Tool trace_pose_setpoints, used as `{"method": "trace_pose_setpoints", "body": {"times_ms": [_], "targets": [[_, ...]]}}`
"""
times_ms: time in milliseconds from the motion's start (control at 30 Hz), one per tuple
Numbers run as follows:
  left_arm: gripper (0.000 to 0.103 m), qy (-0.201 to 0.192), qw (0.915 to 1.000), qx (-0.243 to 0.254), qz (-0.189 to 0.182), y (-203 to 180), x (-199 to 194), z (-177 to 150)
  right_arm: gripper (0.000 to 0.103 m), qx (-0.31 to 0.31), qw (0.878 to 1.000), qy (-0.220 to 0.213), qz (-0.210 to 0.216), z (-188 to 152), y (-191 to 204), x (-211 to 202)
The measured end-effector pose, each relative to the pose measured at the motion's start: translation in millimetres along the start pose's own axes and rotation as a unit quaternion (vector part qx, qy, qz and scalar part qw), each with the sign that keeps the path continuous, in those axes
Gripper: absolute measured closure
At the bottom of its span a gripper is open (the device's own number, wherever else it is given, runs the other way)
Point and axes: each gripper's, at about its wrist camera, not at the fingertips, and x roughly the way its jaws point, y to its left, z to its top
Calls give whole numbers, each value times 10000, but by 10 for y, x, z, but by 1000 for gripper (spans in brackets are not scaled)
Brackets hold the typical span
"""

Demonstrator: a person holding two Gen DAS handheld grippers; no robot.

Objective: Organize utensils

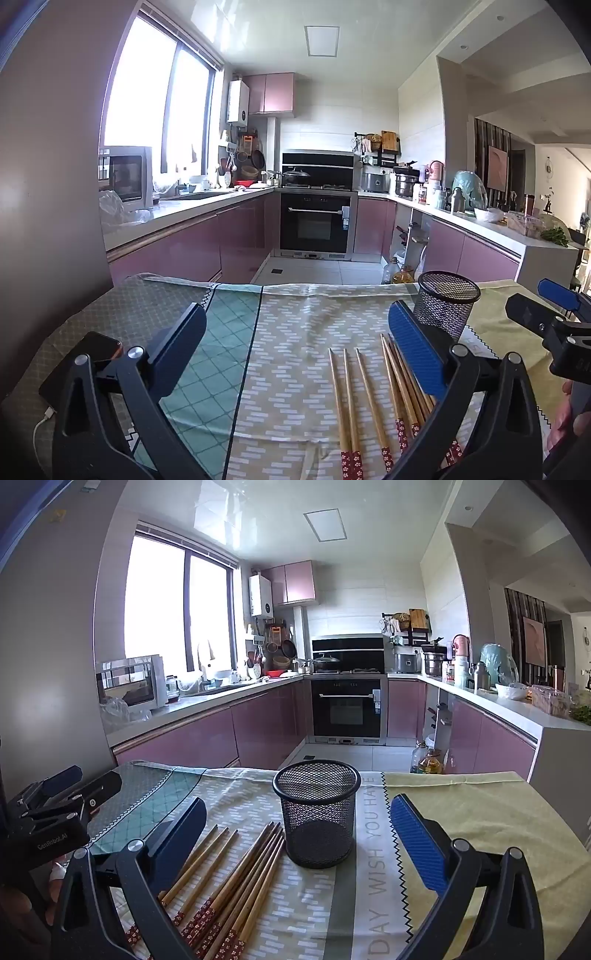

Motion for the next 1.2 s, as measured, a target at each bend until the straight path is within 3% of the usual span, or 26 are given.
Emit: {"method": "trace_pose_setpoints", "body": {"times_ms": [1200], "targets": [[6,-241,9995,53,-183,-34,-59,0,6,-34,9999,-157,-62,13,42,-34]]}}
